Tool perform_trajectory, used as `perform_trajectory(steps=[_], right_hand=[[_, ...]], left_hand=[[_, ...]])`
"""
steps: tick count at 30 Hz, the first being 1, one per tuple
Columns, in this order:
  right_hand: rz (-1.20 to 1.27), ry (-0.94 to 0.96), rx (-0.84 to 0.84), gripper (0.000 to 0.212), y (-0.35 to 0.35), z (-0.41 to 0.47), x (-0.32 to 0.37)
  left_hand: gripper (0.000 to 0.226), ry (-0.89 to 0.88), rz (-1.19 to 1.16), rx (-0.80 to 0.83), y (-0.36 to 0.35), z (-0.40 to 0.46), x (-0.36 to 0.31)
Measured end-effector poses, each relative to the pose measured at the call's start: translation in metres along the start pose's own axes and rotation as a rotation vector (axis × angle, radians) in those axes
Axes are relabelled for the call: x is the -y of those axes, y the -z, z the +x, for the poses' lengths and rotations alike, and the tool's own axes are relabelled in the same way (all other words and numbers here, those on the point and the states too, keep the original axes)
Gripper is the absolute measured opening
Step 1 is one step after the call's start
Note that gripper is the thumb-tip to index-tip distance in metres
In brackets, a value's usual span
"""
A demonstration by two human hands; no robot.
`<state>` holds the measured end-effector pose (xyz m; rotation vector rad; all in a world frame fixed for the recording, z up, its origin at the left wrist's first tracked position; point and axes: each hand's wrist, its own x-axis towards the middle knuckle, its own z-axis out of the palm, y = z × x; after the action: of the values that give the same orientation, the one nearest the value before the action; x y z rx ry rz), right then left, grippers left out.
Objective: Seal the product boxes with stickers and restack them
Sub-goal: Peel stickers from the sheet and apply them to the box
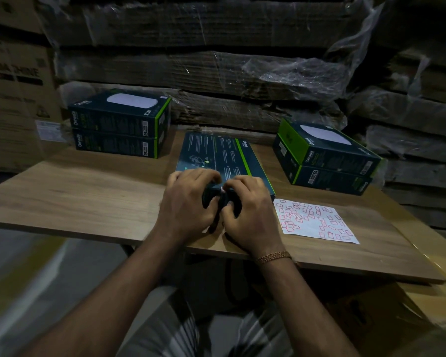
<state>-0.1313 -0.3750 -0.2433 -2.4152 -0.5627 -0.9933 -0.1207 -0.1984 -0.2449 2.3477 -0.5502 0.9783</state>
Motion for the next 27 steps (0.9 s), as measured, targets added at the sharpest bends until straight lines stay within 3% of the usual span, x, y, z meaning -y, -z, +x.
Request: perform_trajectory(steps=[9, 27], right_hand=[[-0.150, 0.053, 0.036, 0.040, -0.0029, -0.0009, 0.0055], [-0.138, 0.020, 0.097, 0.057, 0.0013, -0.0032, 0.0035]], left_hand=[[0.047, 0.032, -0.003, -0.016, -0.0006, -0.0002, -0.0005], [0.048, 0.038, 0.010, -0.020, -0.0028, 0.0005, 0.0025]])
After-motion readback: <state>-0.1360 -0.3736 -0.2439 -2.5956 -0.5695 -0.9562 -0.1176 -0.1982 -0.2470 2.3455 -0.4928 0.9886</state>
